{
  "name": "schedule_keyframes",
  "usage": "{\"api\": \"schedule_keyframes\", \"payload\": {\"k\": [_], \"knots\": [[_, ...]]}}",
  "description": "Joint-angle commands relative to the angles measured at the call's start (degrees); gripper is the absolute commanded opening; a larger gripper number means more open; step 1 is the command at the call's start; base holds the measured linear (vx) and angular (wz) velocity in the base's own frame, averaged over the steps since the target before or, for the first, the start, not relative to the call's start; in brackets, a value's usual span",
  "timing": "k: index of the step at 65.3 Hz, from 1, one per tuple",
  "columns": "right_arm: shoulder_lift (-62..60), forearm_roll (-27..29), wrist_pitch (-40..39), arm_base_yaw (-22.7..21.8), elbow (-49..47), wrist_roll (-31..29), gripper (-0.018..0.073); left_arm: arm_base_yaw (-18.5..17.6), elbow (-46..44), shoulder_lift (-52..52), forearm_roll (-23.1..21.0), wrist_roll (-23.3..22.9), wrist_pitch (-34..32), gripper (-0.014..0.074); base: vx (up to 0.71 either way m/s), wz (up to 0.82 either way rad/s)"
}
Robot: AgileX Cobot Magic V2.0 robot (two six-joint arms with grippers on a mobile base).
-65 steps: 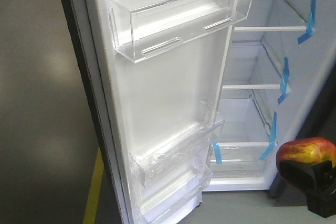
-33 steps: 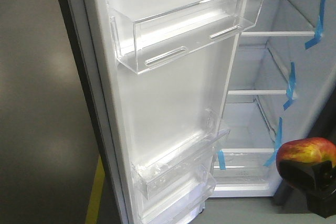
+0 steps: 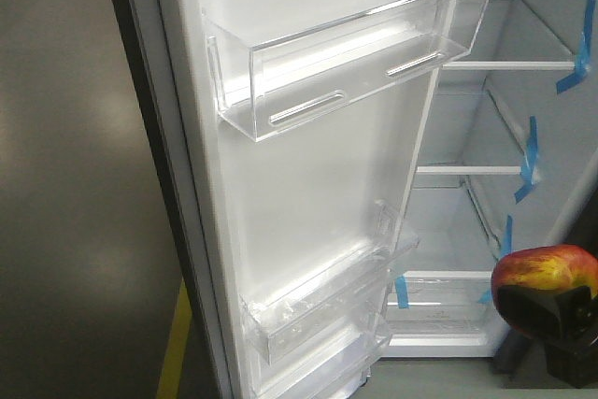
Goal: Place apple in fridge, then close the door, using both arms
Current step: 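Drive up close to the refrigerator shelves, apple still held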
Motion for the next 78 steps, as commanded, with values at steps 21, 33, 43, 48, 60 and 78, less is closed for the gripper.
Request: {"api": "schedule_keyframes", "payload": {"k": [21,33,43,48,60,78], "knots": [[-0.08,0.78,-2.81,-0.14,-1.55,-0.35,0.0162,-0.27,1.59,-0.88,-0.44,-0.26,-4.39,-0.0006,0.0,0.0],[-0.08,0.78,-2.81,-0.14,-1.55,-0.35,0.0162,-0.27,1.59,-0.88,-0.44,-0.26,-4.39,-0.0006,0.0,0.0],[-0.08,0.78,-2.81,-0.14,-1.55,-0.35,0.0162,-0.27,1.59,-0.88,-0.44,-0.26,-4.39,-0.0006,0.0,0.0],[-0.08,1.0,-2.82,-0.14,-1.55,-0.35,0.0162,-0.27,1.59,-0.88,-0.44,-0.26,-4.39,-0.0006,0.0,0.0],[-0.08,2.19,-2.89,-0.14,-1.55,-0.35,0.0162,-0.27,1.59,-0.88,-0.44,-0.26,-4.39,-0.0006,0.0,0.0],[-0.08,2.13,-3.4,-0.14,-1.55,-0.53,0.0162,-0.27,1.59,-0.88,-0.44,-0.26,-4.39,-0.0006,0.0,0.0]]}}
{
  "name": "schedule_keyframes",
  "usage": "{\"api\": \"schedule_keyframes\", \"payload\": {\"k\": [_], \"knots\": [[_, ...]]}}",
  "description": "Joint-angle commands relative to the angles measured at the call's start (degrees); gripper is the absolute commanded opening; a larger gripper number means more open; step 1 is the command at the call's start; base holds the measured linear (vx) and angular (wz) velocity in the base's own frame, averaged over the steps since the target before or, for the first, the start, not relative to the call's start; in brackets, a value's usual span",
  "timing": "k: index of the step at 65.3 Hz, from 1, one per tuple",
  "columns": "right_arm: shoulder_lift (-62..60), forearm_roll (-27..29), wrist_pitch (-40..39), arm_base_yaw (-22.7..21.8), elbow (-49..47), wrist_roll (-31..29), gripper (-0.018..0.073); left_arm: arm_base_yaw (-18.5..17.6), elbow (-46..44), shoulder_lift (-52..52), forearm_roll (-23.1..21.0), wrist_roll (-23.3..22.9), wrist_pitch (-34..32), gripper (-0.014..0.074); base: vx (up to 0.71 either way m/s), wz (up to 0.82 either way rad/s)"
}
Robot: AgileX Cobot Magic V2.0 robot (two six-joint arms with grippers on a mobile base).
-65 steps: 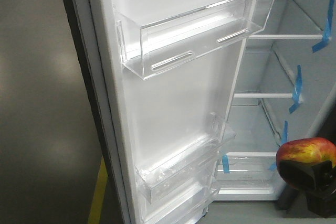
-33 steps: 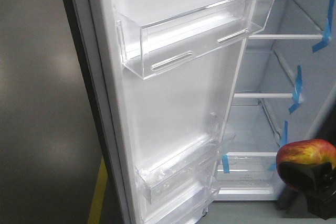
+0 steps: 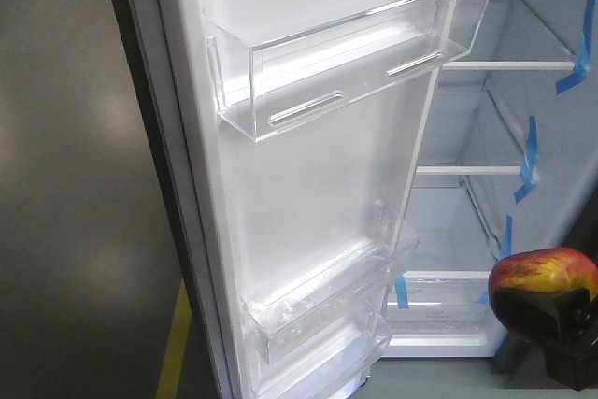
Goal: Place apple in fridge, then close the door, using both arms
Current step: 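Drive up close to the refrigerator shelves, apple still held, then raise the right gripper with the apple over the upper clear door bin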
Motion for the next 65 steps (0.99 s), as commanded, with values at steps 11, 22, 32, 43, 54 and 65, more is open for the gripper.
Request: {"api": "schedule_keyframes", "payload": {"k": [11,22,32,43,54,65], "knots": [[-0.08,0.99,-4.23,-0.14,-1.55,-0.53,0.0162,-0.27,1.59,-0.88,-0.44,-0.26,-4.39,-0.0006,0.0,0.0],[-0.08,1.05,-4.37,-0.14,-1.55,-0.53,0.0162,-0.27,1.59,-0.88,-0.44,-0.26,-4.39,-0.0006,0.0,0.0],[-0.08,1.05,-4.61,-0.14,-1.6,-0.53,0.0162,-0.27,1.59,-0.88,-0.44,-0.26,-4.39,-0.0006,0.0,0.0],[0.66,1.05,-4.02,-0.14,-5.67,-0.64,0.0162,-0.27,1.59,-0.88,-0.44,-0.26,-4.39,-0.0006,0.0,0.0],[3.87,1.18,-2.93,-0.14,-13.12,-0.64,0.0162,-0.27,1.59,-0.88,-0.44,-0.26,-4.39,-0.0006,0.0,0.0],[9.47,1.55,-2.86,-0.14,-20.74,-1.09,0.0164,-0.27,1.59,-0.88,-0.44,-0.26,-4.39,-0.0006,0.0,0.0]]}}
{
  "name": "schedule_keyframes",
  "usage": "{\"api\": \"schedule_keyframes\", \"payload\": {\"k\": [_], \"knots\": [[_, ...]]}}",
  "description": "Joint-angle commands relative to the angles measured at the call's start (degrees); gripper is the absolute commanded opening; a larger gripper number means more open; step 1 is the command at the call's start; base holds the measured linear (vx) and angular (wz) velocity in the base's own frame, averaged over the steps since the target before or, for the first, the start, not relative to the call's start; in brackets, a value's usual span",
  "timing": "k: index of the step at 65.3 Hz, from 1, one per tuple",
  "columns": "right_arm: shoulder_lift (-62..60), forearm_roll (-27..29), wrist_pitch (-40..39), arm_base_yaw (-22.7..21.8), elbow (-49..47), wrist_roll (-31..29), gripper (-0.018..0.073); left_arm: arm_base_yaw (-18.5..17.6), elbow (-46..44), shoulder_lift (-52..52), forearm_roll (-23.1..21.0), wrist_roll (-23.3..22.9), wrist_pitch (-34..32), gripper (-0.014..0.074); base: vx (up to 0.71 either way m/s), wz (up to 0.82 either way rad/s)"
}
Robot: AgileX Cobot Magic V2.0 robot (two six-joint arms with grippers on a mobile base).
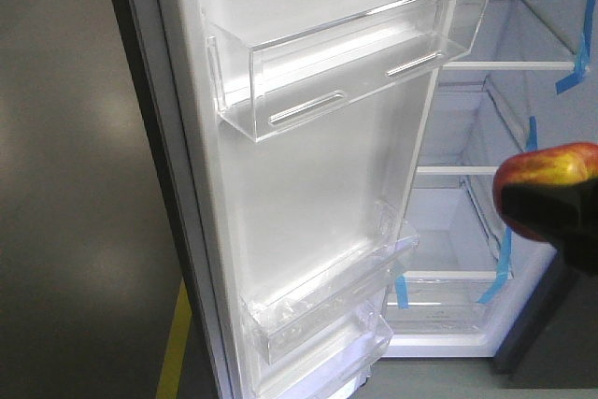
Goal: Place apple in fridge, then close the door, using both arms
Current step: 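Raise the right gripper with the apple over the upper clear door bin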
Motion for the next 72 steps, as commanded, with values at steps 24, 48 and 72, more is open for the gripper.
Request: {"api": "schedule_keyframes", "payload": {"k": [24,48,72], "knots": [[17.85,16.75,-5.49,-0.14,-22.67,-17.17,0.0165,-0.27,1.59,-0.88,-0.44,-0.26,-4.39,-0.0006,0.0,0.0],[28.27,30.59,-12.62,-0.14,-34.95,-29.56,0.0166,-0.27,1.59,-0.88,-0.44,-0.26,-4.39,-0.0006,0.0,0.0],[34.67,33.61,-20.74,-0.14,-36.35,-33.55,0.0172,-0.27,1.59,-0.88,-0.44,-0.26,-4.39,-0.0006,0.0,0.0]]}}
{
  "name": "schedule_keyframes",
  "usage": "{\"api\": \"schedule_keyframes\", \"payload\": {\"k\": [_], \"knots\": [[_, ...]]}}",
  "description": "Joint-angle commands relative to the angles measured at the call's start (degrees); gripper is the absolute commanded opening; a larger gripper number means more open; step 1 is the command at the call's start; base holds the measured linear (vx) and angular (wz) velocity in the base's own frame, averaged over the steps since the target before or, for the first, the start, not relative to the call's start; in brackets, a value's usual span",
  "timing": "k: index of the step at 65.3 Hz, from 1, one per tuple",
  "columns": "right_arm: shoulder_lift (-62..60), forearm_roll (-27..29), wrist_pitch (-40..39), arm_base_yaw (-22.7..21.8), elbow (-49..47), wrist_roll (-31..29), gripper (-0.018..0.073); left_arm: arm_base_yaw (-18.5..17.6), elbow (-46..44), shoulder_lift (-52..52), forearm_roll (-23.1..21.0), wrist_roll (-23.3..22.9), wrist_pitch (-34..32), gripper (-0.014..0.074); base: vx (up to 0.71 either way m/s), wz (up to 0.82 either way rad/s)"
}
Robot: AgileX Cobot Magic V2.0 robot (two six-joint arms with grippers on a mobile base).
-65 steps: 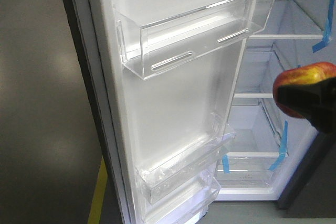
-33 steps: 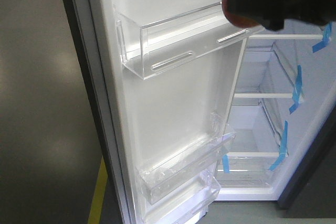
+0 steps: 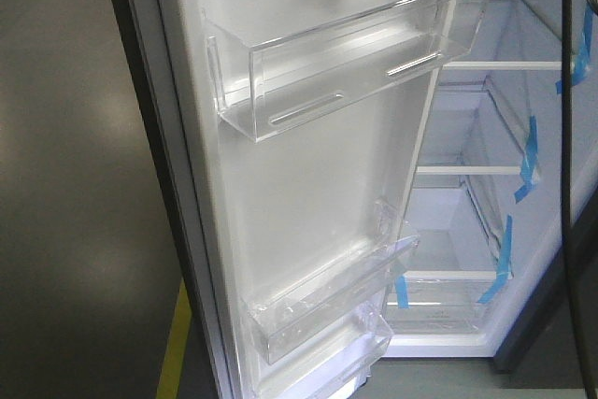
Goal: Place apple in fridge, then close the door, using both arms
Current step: 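Raise the right gripper with the apple over the upper clear door bin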
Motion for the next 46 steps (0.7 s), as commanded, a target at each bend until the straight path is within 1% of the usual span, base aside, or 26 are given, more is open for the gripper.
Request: {"api": "schedule_keyframes", "payload": {"k": [1,14,19,24,38,46], "knots": [[0.09,2.07,-4.71,-0.14,-2.1,-1.35,0.0172,-0.27,1.59,-0.88,-0.44,-0.26,-4.39,-0.0006,0.0,0.0],[2.7,2.01,-4.71,-0.14,-2.1,-1.5,0.0181,-0.27,1.59,-0.88,-0.44,-0.26,-4.39,-0.0006,0.0,0.0],[3.34,2.01,-4.71,-0.14,-2.1,-1.5,0.0199,-0.27,1.59,-0.88,-0.44,-0.26,-4.39,-0.0006,0.0,0.0],[3.54,1.96,-4.44,-0.14,-2.1,-1.44,0.0235,-0.27,1.59,-0.88,-0.44,-0.26,-4.39,-0.0006,0.0,0.0],[3.62,1.96,-3.78,-0.14,-2.1,-1.23,0.0438,-0.27,1.59,-0.88,-0.44,-0.26,-4.39,-0.0006,0.0,0.0],[3.54,1.96,-2.95,-0.14,-2.1,-1.19,0.0522,-0.27,1.59,-0.88,-0.44,-0.26,-4.39,-0.0006,0.0,0.0]]}}
